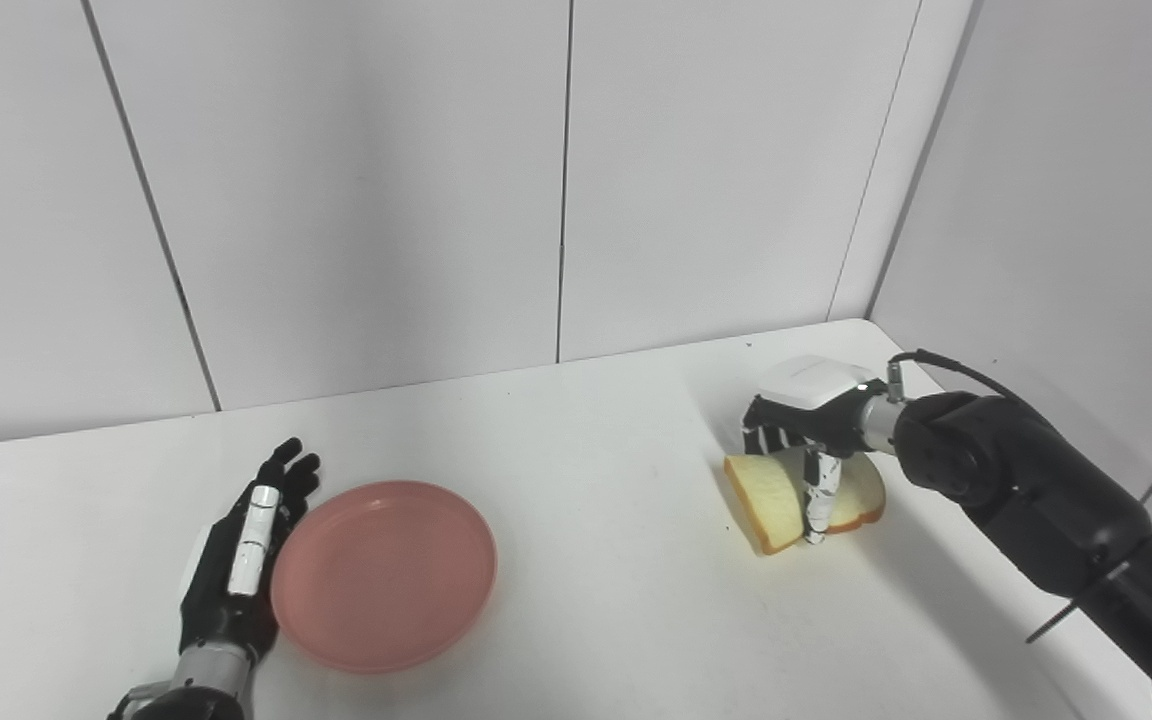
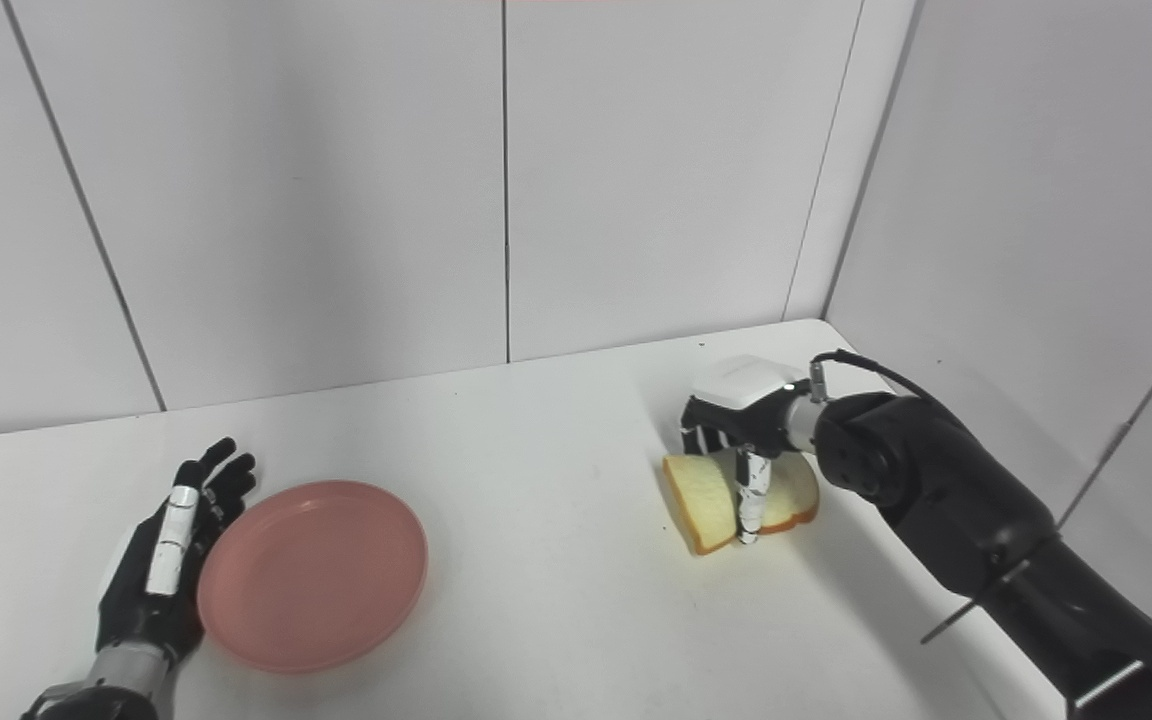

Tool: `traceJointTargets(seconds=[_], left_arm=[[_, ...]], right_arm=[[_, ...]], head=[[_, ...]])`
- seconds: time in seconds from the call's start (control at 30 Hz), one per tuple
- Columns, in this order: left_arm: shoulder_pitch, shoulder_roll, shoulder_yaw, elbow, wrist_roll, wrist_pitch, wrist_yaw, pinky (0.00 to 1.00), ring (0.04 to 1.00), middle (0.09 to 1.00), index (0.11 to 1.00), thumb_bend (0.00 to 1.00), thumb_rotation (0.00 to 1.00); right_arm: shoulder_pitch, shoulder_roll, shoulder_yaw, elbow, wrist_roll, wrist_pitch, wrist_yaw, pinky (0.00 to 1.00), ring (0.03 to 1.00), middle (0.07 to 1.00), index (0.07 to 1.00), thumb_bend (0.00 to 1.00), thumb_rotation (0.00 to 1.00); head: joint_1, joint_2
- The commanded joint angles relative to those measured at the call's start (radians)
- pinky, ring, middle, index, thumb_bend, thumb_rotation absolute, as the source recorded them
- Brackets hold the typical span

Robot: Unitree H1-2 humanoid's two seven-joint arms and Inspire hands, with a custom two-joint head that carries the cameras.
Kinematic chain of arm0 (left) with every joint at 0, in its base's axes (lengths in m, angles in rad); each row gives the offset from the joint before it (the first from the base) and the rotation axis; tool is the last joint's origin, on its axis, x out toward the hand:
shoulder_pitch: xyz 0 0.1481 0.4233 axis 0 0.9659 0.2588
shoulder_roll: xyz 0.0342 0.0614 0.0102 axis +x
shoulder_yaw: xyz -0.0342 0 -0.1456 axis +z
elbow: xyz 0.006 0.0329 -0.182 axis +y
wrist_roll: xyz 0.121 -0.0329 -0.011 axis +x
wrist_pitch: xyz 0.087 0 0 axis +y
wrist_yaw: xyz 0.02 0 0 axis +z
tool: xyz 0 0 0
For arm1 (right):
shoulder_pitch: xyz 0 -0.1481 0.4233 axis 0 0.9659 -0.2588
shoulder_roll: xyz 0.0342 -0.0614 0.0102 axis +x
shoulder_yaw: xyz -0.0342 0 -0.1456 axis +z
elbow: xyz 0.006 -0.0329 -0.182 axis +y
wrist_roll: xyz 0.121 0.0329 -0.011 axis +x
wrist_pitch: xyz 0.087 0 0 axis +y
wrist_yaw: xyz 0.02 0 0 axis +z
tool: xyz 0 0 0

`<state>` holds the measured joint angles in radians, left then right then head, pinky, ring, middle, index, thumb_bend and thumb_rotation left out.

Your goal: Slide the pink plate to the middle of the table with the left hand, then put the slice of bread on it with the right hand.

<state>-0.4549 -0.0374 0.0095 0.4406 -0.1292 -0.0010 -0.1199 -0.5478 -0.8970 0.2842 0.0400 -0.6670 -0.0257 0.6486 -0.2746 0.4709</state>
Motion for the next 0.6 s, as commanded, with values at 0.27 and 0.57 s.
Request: traceJointTargets(seconds=[0.27,0.57], left_arm=[[0.017,-0.016,-0.018,0.035,0.035,0.033,0.028,1.0,0.918,0.885,0.861,0.78,0.85],[0.013,-0.043,-0.032,0.053,0.063,0.003,0.063,1.0,0.907,0.869,0.843,0.78,0.85]], right_arm=[[-0.123,0.074,-0.014,-0.153,-0.009,0.052,0.095,0.28,0.363,0.436,0.527,0.52,0.0],[-0.203,0.217,0.021,-0.123,-0.032,0.036,0.096,0.27,0.352,0.431,0.526,0.52,0.0]], head=[[0.031,-0.004],[0.151,0.001]])
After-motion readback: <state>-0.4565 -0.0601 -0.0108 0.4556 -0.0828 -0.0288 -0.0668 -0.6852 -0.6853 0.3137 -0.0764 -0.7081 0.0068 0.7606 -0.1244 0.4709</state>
